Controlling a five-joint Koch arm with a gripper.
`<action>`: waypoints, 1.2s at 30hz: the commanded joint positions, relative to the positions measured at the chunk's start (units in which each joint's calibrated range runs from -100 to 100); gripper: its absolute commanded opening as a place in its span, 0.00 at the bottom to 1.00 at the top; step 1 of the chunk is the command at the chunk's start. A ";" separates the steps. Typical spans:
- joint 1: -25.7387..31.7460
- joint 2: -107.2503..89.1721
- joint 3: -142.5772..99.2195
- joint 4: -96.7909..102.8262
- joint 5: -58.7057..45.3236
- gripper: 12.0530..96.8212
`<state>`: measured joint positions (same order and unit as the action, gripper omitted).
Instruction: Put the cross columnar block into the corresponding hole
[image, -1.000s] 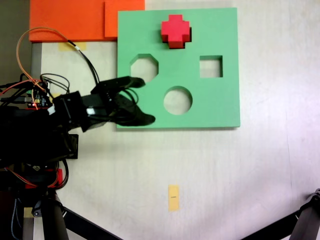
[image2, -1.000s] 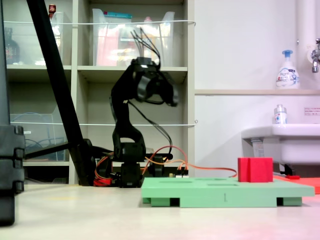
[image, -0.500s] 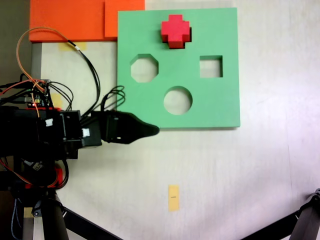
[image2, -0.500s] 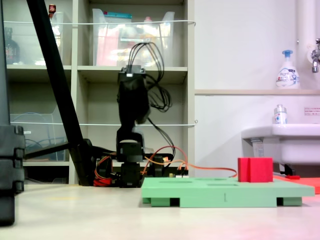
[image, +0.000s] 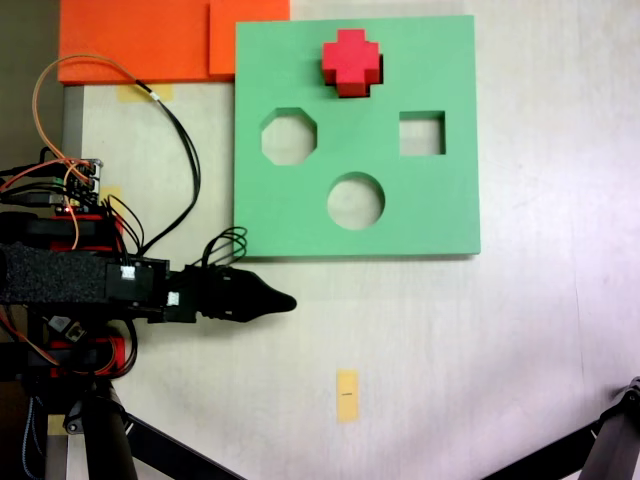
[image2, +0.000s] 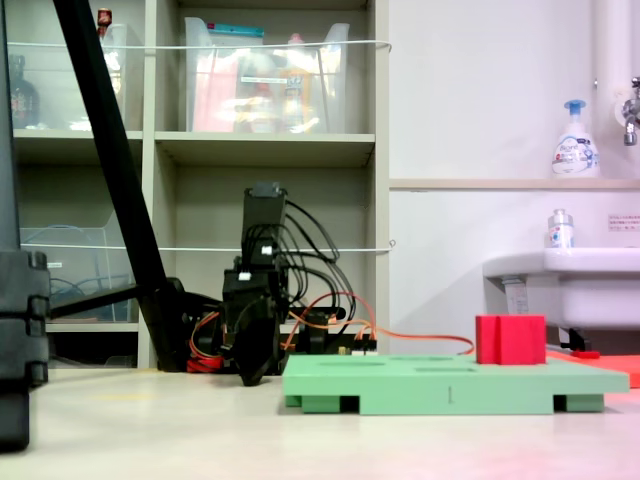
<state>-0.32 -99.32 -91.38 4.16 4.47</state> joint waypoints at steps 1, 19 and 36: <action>0.24 -0.68 -1.94 4.17 -0.20 0.43; 0.29 -0.68 -8.62 -2.96 -0.15 0.44; 0.34 -0.68 -8.62 -2.86 -0.15 0.44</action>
<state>0.02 -99.59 -98.92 7.29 4.42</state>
